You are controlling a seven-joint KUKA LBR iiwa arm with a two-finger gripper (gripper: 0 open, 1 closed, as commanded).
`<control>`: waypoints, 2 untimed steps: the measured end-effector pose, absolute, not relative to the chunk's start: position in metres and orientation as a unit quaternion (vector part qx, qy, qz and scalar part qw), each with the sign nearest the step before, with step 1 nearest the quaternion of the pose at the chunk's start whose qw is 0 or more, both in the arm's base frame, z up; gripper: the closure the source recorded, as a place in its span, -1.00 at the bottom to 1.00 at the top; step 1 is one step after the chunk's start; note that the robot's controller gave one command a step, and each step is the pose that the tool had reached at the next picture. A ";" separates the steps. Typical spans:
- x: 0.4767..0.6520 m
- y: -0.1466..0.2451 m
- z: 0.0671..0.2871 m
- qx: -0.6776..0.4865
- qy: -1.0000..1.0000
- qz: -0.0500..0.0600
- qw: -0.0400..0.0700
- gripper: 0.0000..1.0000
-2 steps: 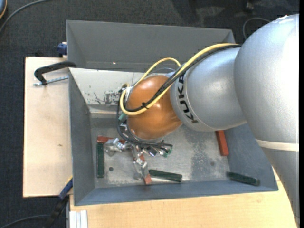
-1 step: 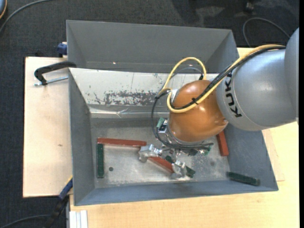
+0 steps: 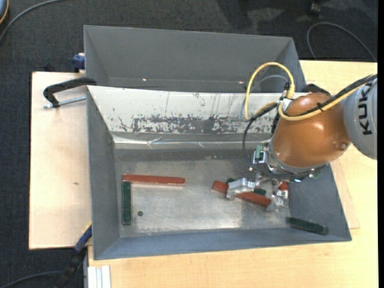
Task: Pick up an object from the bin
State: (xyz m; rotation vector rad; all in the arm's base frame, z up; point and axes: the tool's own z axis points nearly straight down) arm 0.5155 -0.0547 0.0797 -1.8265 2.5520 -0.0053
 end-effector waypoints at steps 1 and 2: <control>0.531 -0.116 0.072 -0.571 0.821 -0.002 0.002 -1.00; 0.538 -0.141 0.070 -0.745 0.667 0.006 0.004 -1.00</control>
Offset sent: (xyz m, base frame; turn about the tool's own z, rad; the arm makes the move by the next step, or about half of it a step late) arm 0.0148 -0.0588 -0.0077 0.0180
